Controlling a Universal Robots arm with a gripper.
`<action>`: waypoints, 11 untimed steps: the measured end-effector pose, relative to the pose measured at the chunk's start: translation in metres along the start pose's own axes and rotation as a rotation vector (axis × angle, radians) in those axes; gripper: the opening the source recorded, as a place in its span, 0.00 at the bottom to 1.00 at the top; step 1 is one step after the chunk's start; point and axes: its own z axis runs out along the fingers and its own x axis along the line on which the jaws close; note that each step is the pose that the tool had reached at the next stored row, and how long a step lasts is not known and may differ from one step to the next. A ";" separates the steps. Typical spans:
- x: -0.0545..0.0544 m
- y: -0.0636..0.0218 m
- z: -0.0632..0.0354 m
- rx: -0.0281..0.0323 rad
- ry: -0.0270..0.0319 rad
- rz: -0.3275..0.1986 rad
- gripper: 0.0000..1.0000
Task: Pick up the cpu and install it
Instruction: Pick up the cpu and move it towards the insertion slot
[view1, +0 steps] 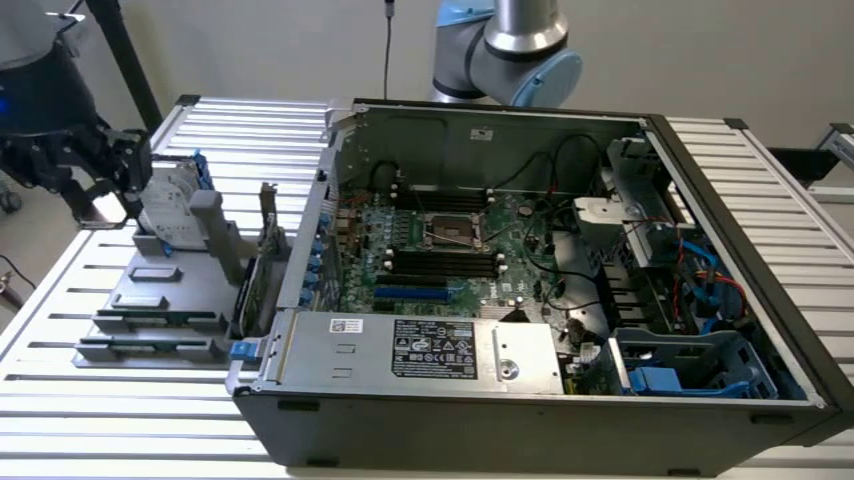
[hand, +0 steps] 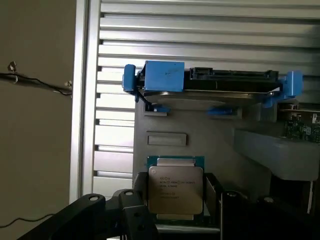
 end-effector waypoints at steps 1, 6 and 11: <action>-0.003 0.0002 -0.0045 -0.0001 0.0003 0.000 0.55; -0.022 0.0008 -0.0281 -0.0001 0.0045 0.000 0.55; -0.043 0.0005 -0.0386 -0.0002 0.0079 -0.004 0.55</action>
